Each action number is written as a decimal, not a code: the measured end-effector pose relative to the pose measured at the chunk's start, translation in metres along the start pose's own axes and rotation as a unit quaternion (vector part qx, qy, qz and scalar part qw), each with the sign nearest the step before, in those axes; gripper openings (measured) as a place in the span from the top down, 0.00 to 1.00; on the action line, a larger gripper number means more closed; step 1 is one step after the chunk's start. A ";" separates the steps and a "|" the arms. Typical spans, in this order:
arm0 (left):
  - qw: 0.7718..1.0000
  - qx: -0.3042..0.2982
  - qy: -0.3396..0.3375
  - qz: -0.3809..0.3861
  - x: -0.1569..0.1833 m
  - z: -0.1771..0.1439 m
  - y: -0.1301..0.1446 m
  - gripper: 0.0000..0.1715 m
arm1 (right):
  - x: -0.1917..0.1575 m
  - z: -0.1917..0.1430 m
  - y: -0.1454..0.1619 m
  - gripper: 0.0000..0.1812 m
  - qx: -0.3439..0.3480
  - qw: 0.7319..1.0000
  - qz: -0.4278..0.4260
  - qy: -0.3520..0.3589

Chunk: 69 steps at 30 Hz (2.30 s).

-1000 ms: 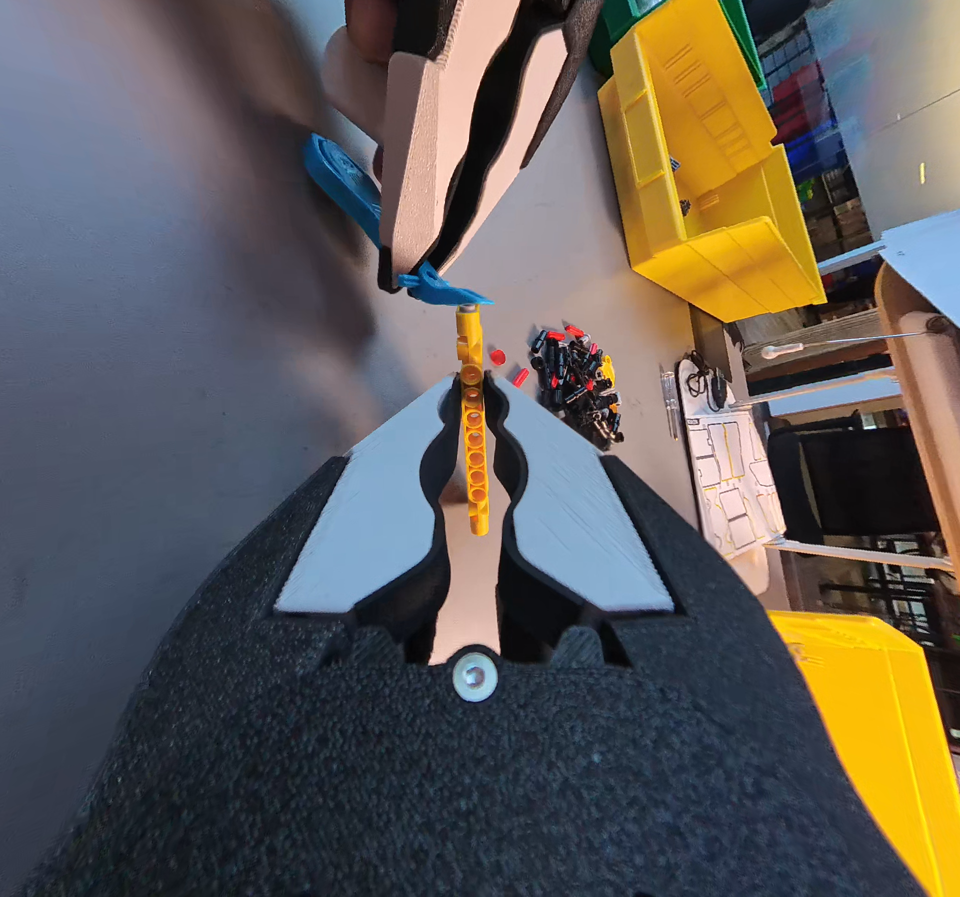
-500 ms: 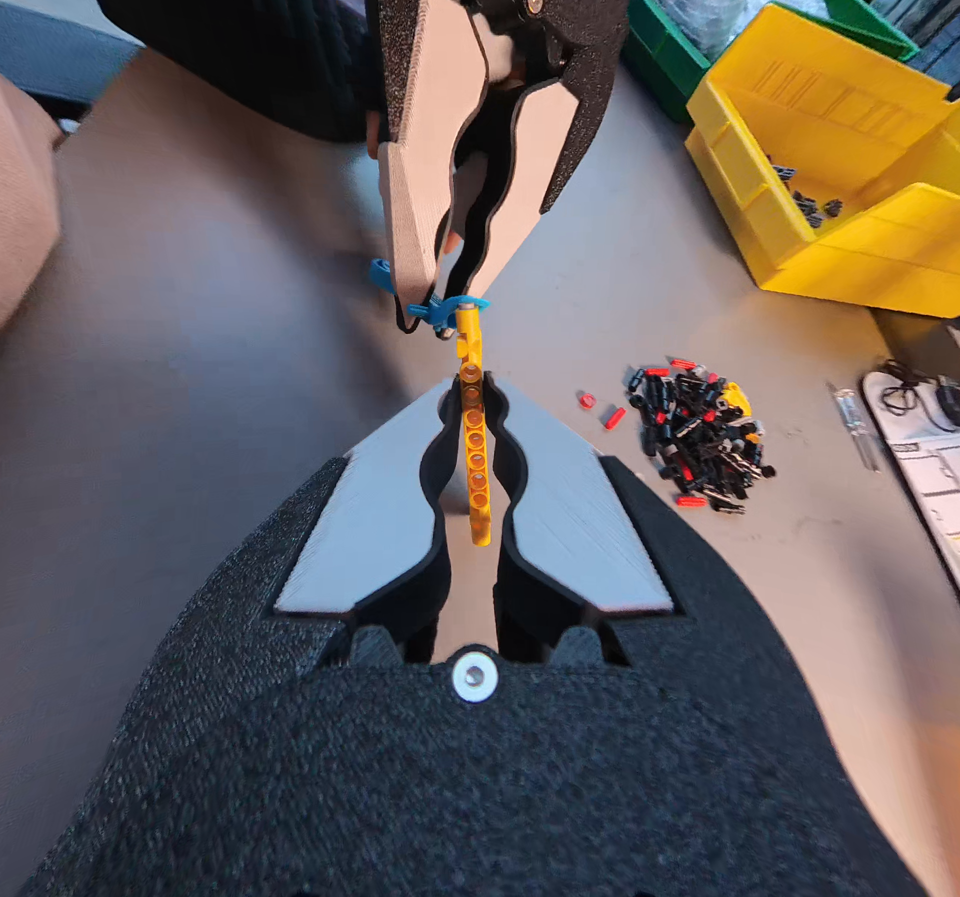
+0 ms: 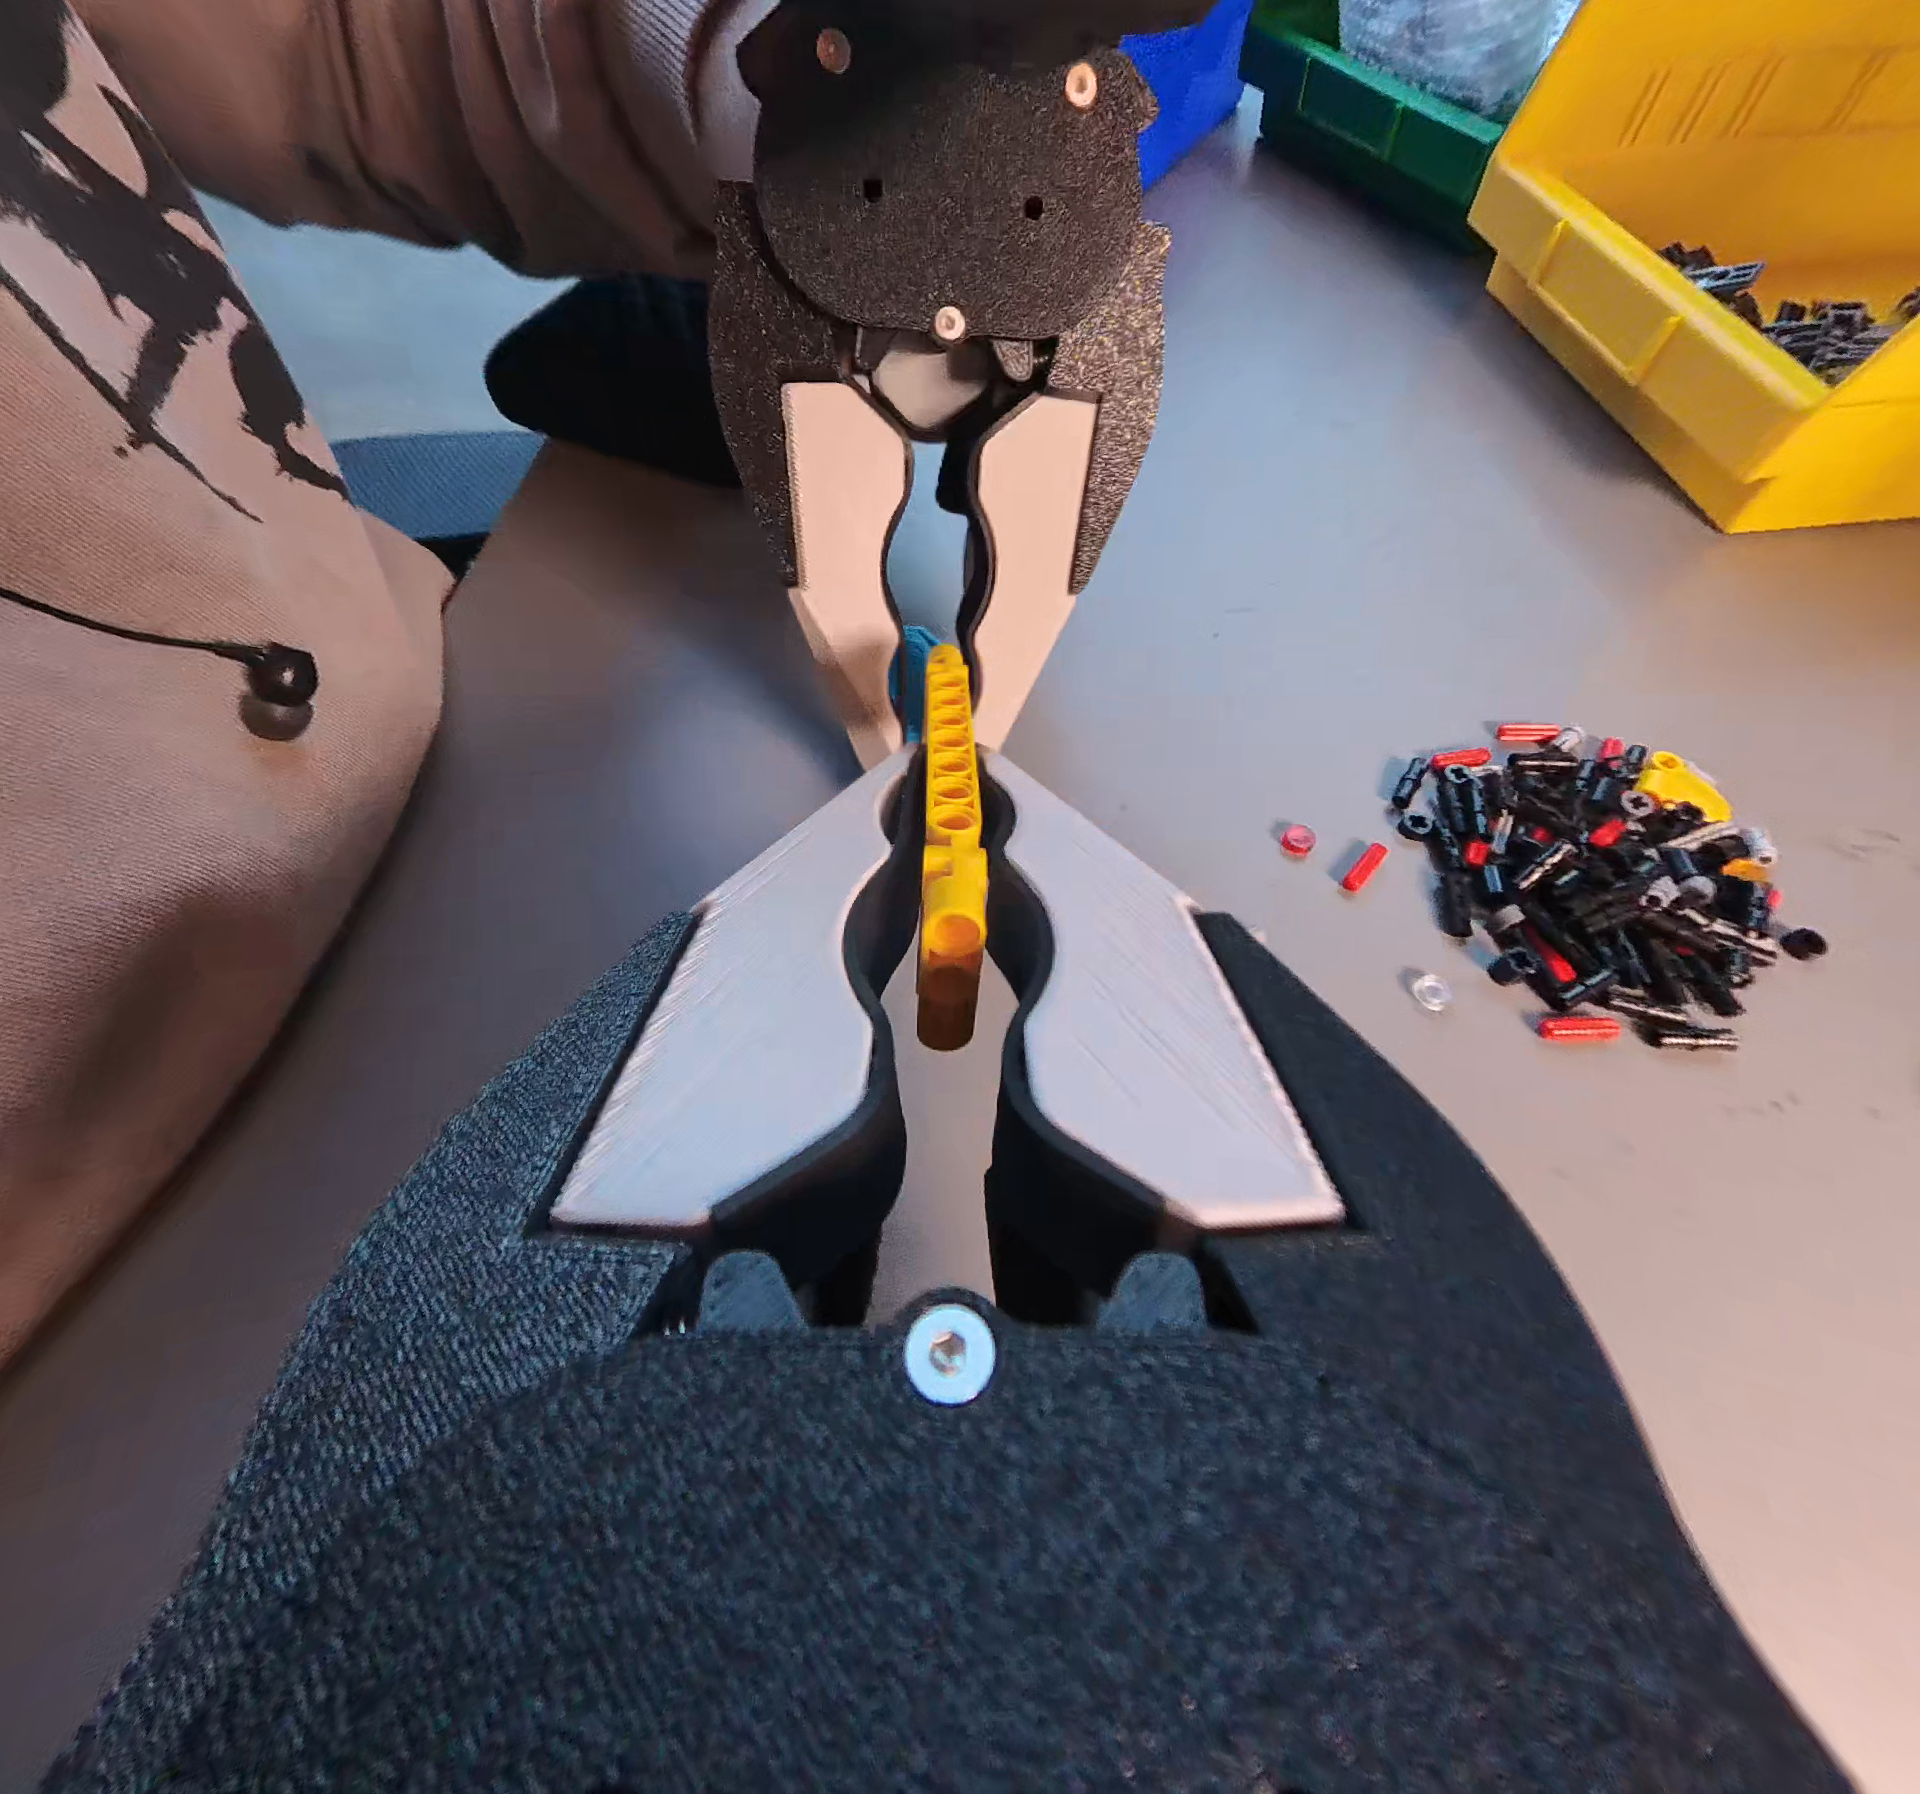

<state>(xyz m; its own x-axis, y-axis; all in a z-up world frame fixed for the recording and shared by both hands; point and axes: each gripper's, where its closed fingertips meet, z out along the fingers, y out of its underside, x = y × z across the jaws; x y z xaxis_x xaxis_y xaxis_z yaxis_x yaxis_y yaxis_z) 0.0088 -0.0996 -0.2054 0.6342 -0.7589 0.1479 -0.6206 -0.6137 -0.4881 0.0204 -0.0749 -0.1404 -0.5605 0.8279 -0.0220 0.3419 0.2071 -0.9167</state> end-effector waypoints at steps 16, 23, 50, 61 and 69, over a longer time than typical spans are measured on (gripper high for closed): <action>0.988 0.146 -0.041 -0.021 -0.014 -0.030 -0.003 0.85 | 0.021 -0.001 0.035 0.97 -0.073 0.996 0.036 0.034; 0.986 0.165 -0.013 -0.036 -0.004 -0.042 0.024 0.80 | 0.015 -0.007 0.009 0.97 -0.006 0.997 0.082 0.000; 0.986 0.151 -0.037 0.052 -0.023 -0.010 0.008 0.91 | 0.013 0.019 0.028 0.97 -0.339 0.940 0.040 -0.014; 0.986 0.142 -0.044 0.070 -0.022 -0.008 0.011 0.92 | 0.011 0.030 0.025 0.97 -0.448 0.894 -0.029 -0.007; 0.989 0.144 -0.016 0.043 -0.023 -0.010 0.015 0.90 | 0.011 0.037 0.025 0.97 -0.480 0.876 -0.042 -0.006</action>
<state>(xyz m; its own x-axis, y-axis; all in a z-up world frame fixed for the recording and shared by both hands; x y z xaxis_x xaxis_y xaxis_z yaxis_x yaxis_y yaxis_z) -0.0197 -0.0940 -0.2076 0.6022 -0.7952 0.0703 -0.5184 -0.4565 -0.7231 -0.0049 -0.0801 -0.1786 -0.6199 0.7844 0.0200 0.7730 0.6149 -0.1563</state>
